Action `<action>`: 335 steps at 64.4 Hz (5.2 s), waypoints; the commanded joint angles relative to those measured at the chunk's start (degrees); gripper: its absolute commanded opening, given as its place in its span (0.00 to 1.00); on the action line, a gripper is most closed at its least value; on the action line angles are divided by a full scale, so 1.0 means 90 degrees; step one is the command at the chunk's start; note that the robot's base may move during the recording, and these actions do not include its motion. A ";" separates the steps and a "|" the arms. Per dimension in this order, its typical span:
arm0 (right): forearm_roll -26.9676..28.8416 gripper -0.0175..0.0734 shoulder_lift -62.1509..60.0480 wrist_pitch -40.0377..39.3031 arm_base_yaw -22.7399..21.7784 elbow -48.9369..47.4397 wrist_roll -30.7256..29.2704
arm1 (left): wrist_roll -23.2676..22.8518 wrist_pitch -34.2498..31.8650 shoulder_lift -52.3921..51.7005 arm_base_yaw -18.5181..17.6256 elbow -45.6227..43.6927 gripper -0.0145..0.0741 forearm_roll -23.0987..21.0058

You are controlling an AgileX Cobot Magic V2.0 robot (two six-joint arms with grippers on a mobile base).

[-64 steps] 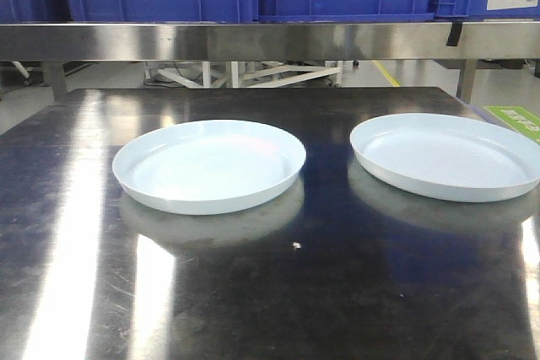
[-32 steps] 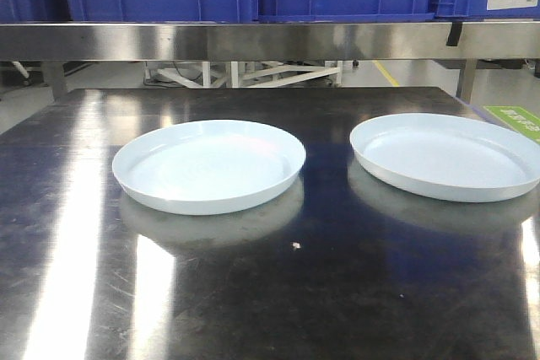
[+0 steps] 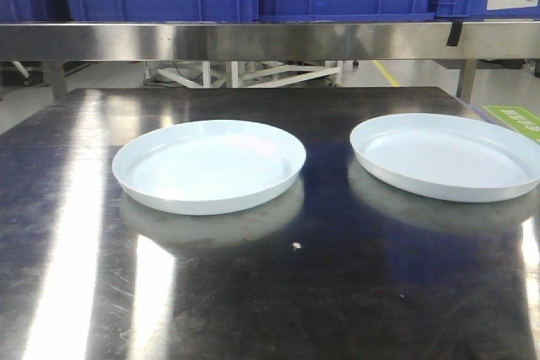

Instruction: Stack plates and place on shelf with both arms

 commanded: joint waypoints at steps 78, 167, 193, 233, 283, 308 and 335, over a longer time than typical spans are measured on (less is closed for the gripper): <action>0.1430 0.24 0.7317 0.2892 -0.0198 -0.4894 -0.0055 | -0.0073 -0.0573 0.0068 0.0010 -0.0227 0.26 -0.0012; 0.0775 0.58 1.1309 0.4630 -0.1098 -0.8296 0.0366 | -0.0073 -0.0573 0.0068 0.0010 -0.0227 0.26 -0.0012; 0.0698 0.57 1.1401 0.4608 -0.0860 -0.8317 0.0366 | -0.0073 -0.0573 0.0068 0.0010 -0.0227 0.26 -0.0012; 0.0675 0.23 1.1302 0.4626 -0.0886 -0.8444 0.0366 | -0.0073 -0.0573 0.0068 0.0010 -0.0227 0.26 -0.0012; 0.2644 0.23 1.0945 0.4093 0.1480 -0.8740 0.0401 | -0.0073 -0.0573 0.0068 0.0010 -0.0227 0.26 -0.0012; 0.2748 0.23 1.1589 0.3678 0.2128 -0.8740 0.0419 | -0.0073 -0.0573 0.0068 0.0010 -0.0227 0.26 -0.0012; 0.2725 0.29 1.1655 0.3556 0.2163 -0.8740 0.0419 | -0.0073 -0.0573 0.0068 0.0010 -0.0227 0.26 -0.0012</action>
